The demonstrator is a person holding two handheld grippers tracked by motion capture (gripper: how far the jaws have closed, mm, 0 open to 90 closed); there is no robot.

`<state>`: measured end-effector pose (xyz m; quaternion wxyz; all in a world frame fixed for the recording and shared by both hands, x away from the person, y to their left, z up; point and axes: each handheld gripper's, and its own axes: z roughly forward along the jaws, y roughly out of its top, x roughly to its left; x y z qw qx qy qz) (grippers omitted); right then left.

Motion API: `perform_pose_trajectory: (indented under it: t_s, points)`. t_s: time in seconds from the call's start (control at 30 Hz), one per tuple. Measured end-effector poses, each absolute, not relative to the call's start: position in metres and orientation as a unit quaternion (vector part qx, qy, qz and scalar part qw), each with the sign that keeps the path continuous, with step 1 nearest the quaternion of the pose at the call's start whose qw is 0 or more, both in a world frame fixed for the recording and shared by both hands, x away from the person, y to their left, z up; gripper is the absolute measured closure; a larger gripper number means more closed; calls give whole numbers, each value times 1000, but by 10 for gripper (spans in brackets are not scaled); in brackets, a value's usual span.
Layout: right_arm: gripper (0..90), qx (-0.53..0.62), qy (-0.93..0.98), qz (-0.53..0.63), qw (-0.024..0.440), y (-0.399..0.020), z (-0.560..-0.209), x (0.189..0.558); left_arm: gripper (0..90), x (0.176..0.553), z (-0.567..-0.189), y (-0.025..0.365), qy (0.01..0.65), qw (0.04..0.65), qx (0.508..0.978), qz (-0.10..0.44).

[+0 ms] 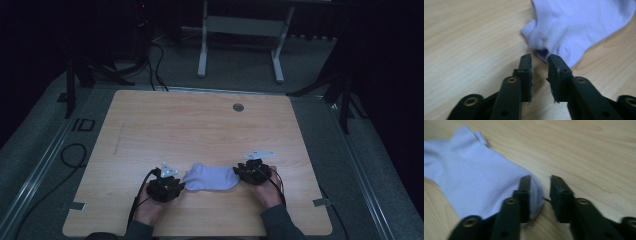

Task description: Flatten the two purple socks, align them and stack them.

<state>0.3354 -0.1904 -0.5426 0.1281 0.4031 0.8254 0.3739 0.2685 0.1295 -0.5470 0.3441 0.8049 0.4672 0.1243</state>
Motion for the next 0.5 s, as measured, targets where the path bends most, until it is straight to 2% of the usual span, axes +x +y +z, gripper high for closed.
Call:
perform_pose_trajectory:
  t_s: [0.13,0.5]
  points:
    - [604,415,813,388,127,-200,-541,336,640,274,-544,142,478,348,793,145]
    - [573,436,804,381,136,-217,-544,338,590,287,-547,160,505,322,774,207]
